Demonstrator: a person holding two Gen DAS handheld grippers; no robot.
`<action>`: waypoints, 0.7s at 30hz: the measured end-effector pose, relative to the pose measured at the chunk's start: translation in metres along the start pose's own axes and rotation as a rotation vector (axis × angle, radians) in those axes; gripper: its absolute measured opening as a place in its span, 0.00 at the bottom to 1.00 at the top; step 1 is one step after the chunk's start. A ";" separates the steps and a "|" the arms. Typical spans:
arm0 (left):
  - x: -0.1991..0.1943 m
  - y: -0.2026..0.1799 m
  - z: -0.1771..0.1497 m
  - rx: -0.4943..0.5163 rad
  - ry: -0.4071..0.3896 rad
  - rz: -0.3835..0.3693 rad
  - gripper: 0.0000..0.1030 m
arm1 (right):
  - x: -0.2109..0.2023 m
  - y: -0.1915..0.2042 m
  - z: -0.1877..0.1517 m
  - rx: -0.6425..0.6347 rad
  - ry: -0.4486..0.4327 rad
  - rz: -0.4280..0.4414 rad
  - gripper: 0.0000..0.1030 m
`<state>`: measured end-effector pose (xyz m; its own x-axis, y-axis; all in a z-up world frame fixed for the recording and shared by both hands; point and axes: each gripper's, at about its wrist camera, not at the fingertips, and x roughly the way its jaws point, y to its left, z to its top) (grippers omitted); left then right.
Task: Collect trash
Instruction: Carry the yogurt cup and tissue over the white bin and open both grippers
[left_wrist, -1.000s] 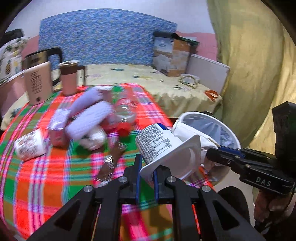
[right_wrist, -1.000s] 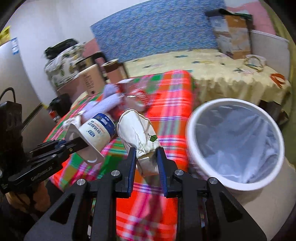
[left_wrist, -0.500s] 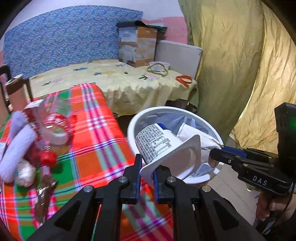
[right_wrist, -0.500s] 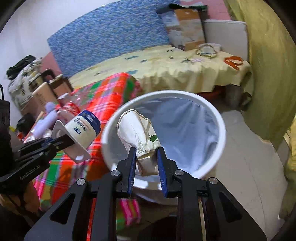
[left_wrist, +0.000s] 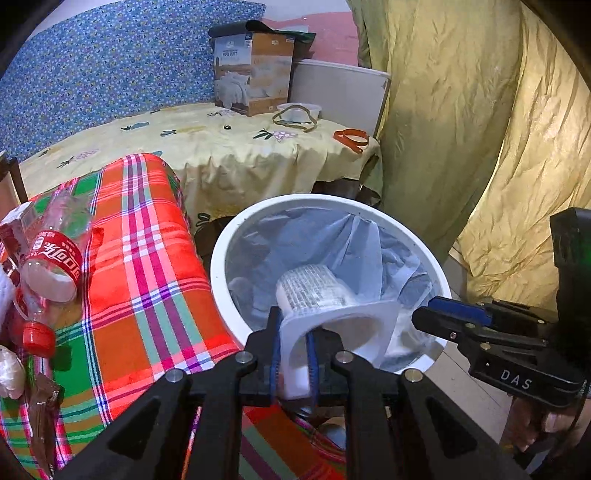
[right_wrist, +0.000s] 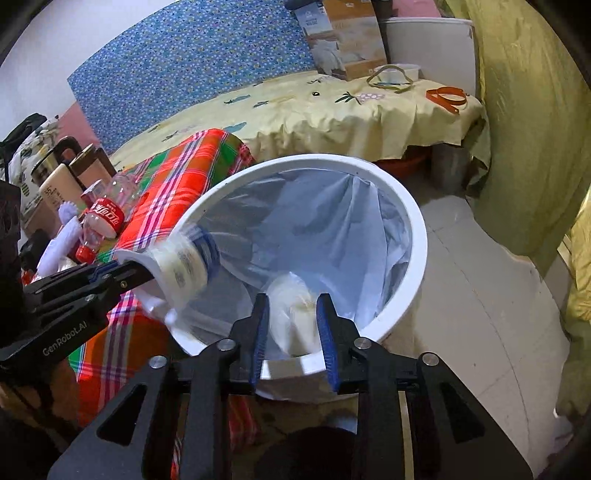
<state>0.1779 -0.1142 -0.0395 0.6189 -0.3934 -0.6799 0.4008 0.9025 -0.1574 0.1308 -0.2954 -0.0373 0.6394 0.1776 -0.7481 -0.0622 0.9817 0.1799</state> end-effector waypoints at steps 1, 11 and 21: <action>0.000 0.001 0.000 0.000 0.000 0.001 0.26 | 0.001 -0.001 0.002 0.002 -0.001 0.000 0.30; -0.016 0.010 -0.008 -0.049 -0.019 0.001 0.34 | -0.013 0.006 0.001 -0.009 -0.033 0.017 0.34; -0.061 0.027 -0.028 -0.105 -0.086 0.056 0.34 | -0.028 0.036 -0.002 -0.058 -0.067 0.083 0.40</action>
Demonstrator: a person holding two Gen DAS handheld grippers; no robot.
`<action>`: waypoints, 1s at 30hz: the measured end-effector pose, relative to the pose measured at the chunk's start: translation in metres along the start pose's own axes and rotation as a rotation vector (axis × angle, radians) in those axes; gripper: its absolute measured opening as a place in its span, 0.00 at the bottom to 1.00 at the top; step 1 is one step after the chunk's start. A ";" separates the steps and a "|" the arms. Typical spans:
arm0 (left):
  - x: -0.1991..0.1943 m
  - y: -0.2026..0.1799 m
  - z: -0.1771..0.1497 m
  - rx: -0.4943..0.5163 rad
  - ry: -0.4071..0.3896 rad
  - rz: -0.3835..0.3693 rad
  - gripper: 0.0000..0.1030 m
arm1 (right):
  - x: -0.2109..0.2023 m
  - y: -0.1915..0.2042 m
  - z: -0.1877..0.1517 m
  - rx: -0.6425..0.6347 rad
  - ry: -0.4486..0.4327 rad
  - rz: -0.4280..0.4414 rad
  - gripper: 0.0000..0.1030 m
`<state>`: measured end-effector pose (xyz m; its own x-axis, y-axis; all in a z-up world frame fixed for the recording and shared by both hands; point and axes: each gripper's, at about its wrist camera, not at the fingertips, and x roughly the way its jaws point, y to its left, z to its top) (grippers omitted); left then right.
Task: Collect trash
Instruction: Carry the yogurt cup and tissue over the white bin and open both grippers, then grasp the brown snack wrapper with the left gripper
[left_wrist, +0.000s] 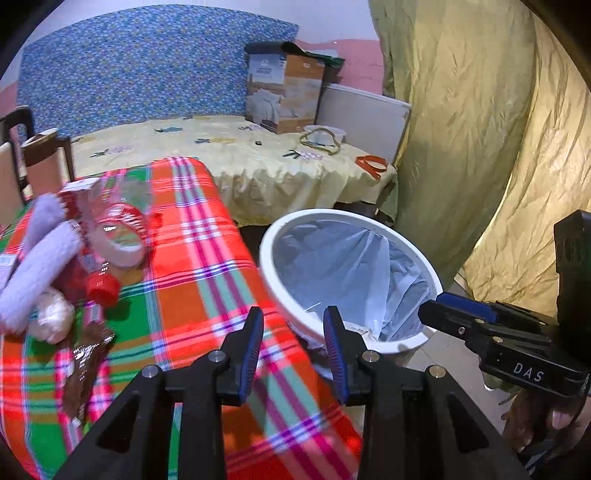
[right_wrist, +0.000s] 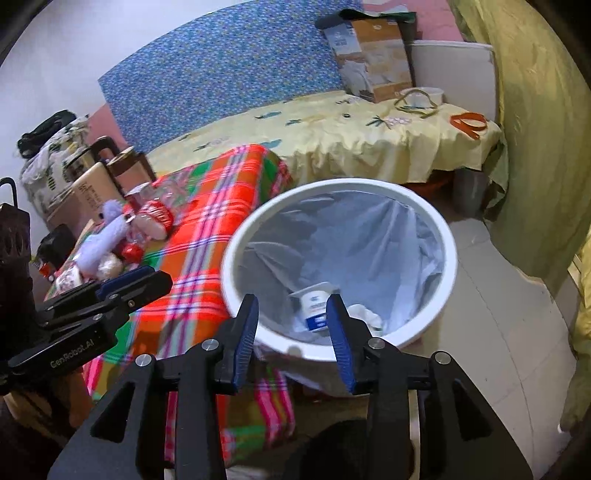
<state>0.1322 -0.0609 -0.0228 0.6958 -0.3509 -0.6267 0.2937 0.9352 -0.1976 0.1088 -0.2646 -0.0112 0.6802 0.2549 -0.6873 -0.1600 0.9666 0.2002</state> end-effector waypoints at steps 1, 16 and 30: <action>-0.003 0.001 -0.001 -0.003 -0.004 0.008 0.34 | -0.001 0.003 0.000 -0.005 -0.001 0.009 0.40; -0.050 0.048 -0.034 -0.067 -0.050 0.138 0.34 | 0.002 0.056 -0.007 -0.098 0.016 0.137 0.48; -0.044 0.107 -0.042 -0.108 -0.016 0.252 0.45 | 0.016 0.086 0.000 -0.143 0.035 0.156 0.48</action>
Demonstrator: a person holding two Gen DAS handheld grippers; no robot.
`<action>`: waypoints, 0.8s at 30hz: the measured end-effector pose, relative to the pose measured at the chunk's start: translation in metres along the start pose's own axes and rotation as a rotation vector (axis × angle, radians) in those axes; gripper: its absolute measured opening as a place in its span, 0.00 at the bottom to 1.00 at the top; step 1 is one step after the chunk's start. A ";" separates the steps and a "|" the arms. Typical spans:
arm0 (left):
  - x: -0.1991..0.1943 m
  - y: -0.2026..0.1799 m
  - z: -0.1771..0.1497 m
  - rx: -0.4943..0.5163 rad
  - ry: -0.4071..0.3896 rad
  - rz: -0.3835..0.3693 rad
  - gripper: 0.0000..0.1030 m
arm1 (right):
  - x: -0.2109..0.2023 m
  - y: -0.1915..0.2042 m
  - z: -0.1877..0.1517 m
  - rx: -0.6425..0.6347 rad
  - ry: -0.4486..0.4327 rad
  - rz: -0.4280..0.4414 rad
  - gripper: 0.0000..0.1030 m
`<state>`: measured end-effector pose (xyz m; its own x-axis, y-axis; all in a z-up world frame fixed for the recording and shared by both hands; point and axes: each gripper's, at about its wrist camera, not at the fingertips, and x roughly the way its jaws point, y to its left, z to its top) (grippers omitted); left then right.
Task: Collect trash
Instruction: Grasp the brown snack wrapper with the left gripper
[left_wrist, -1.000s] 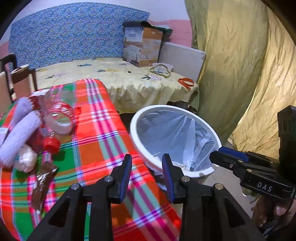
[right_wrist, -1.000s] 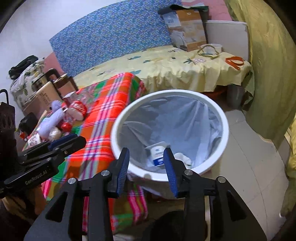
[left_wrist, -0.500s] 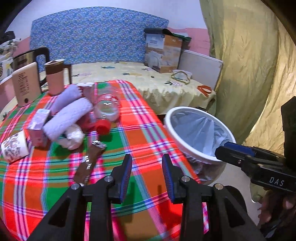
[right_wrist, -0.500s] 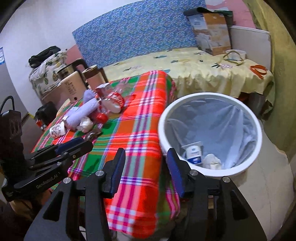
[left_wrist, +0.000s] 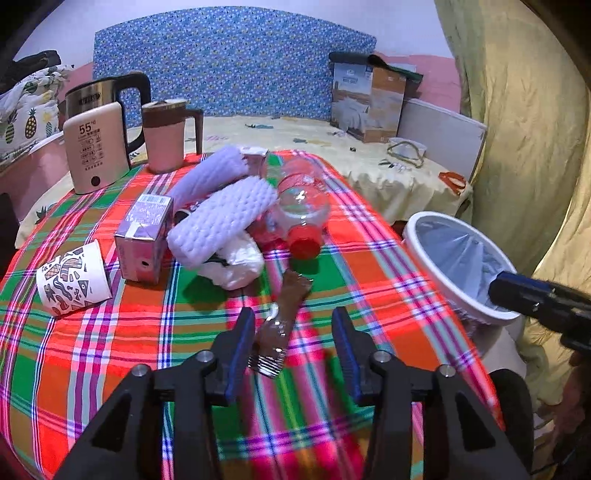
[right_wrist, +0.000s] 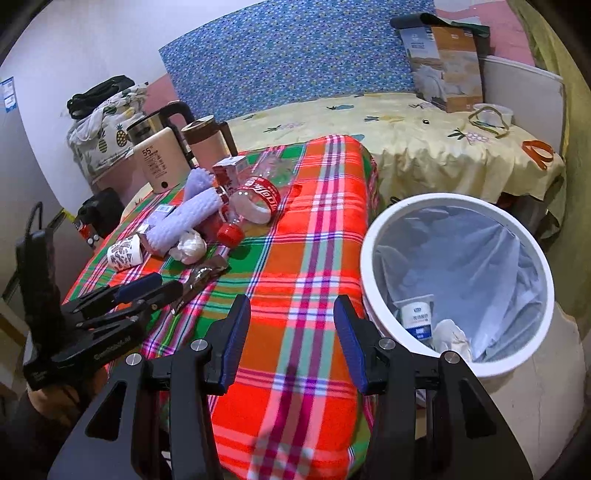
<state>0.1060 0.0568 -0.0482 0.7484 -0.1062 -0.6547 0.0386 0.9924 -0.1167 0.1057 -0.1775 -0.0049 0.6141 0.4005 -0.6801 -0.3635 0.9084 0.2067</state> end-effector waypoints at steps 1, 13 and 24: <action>0.003 0.000 0.000 0.003 0.008 0.000 0.46 | 0.002 0.000 0.001 -0.001 0.002 0.001 0.48; 0.033 -0.001 -0.003 0.057 0.086 0.047 0.25 | 0.027 0.005 0.016 -0.005 0.037 0.004 0.48; 0.015 0.030 -0.011 -0.064 0.037 0.041 0.22 | 0.070 0.035 0.037 -0.032 0.072 0.035 0.48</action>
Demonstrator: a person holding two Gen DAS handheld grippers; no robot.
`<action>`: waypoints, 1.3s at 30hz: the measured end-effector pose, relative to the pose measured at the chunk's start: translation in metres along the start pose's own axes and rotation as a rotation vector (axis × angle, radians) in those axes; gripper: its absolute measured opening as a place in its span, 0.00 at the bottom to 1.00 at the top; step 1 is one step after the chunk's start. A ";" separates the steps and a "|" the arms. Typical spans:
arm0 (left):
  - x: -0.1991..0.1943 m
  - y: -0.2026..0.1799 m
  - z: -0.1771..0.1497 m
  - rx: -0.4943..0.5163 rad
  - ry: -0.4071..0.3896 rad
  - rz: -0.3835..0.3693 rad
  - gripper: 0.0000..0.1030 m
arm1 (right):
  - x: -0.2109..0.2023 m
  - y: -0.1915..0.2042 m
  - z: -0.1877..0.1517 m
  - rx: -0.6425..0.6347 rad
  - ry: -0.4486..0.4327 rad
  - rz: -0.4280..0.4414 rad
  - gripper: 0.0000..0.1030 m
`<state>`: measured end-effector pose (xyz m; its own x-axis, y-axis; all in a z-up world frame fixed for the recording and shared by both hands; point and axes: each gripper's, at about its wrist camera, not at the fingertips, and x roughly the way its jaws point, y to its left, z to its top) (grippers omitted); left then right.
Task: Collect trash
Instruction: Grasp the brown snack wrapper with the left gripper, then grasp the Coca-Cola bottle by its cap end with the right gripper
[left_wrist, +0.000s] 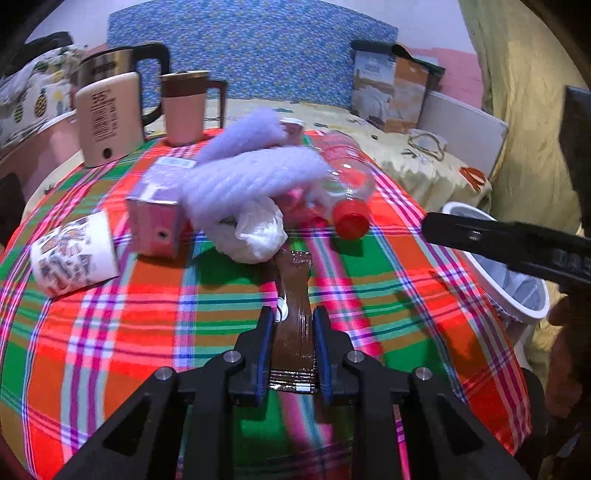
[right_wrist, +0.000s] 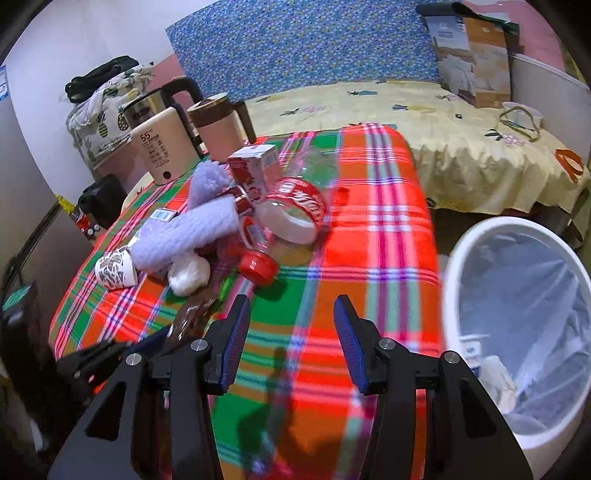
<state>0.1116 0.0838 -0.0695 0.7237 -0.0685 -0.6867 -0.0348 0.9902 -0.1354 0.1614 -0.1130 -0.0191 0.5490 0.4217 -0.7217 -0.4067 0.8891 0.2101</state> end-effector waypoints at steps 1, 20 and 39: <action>-0.001 0.003 0.000 -0.010 -0.003 0.001 0.22 | 0.004 0.002 0.002 -0.002 0.003 -0.002 0.48; 0.000 0.021 -0.002 -0.046 -0.010 -0.024 0.22 | 0.030 0.005 0.010 0.042 0.019 -0.033 0.35; -0.004 0.004 -0.005 -0.035 0.009 -0.027 0.22 | -0.032 -0.033 -0.025 0.093 0.012 -0.084 0.76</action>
<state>0.1055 0.0875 -0.0707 0.7184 -0.0963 -0.6890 -0.0395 0.9831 -0.1786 0.1388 -0.1604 -0.0196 0.5694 0.3437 -0.7467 -0.2900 0.9340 0.2088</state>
